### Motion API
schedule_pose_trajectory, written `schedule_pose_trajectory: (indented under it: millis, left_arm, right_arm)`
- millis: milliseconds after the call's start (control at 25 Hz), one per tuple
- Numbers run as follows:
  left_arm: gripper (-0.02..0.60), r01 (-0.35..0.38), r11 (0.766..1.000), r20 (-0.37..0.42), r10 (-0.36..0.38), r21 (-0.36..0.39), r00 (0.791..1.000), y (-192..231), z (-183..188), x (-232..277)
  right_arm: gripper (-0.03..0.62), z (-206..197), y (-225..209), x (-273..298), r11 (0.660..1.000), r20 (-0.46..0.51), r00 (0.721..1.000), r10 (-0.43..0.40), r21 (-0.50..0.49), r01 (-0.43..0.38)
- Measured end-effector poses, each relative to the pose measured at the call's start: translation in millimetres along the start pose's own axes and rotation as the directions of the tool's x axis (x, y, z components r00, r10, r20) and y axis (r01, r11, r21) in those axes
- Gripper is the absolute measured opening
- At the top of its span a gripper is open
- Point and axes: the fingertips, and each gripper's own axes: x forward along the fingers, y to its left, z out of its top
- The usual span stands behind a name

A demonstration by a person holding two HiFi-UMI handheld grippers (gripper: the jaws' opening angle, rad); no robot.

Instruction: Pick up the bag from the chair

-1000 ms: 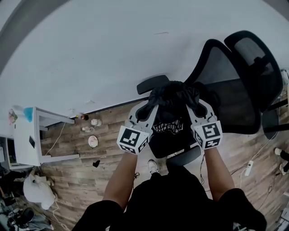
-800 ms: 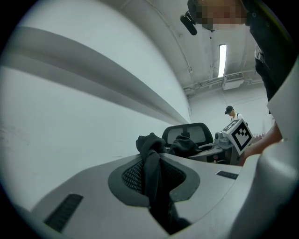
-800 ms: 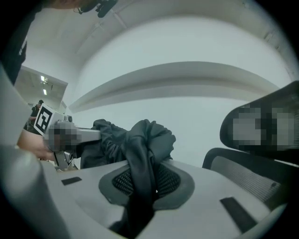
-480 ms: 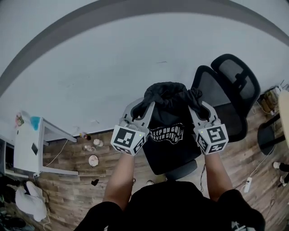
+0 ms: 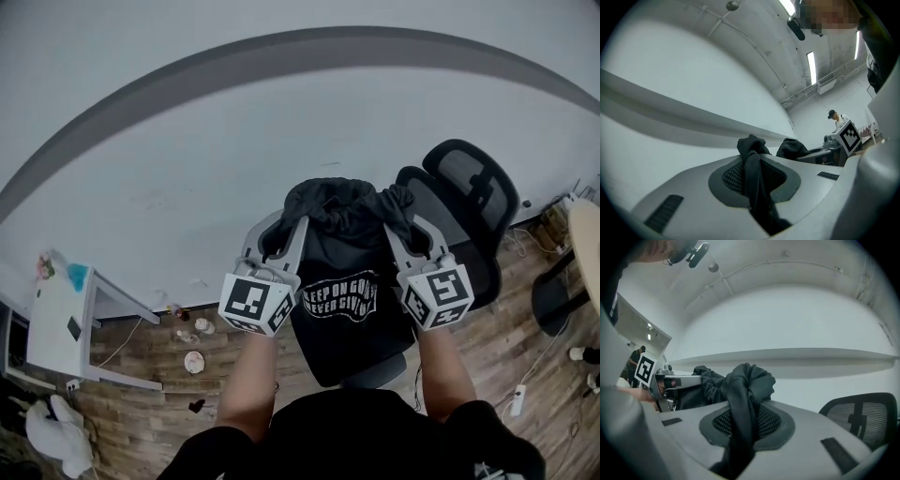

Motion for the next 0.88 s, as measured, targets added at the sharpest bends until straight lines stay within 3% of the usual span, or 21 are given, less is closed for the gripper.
schedule_pose_trajectory:
  millis: [240, 880]
  left_arm:
    - [0.061, 0.009, 0.998, 0.000, -0.009, -0.059, 1.000, -2.9, 3.3, -1.8]
    - [0.061, -0.011, 0.995, -0.038, 0.007, -0.098, 0.999, 1.5, -18.5, 9.9]
  right_arm:
    - [0.089, 2.6, 1.3, -1.8, 1.000, 0.017, 1.000, -0.001, -0.013, 0.001]
    - [0.089, -16.7, -3.6, 13.8, 0.999, -0.003, 1.000, 0.027, -0.016, -0.027]
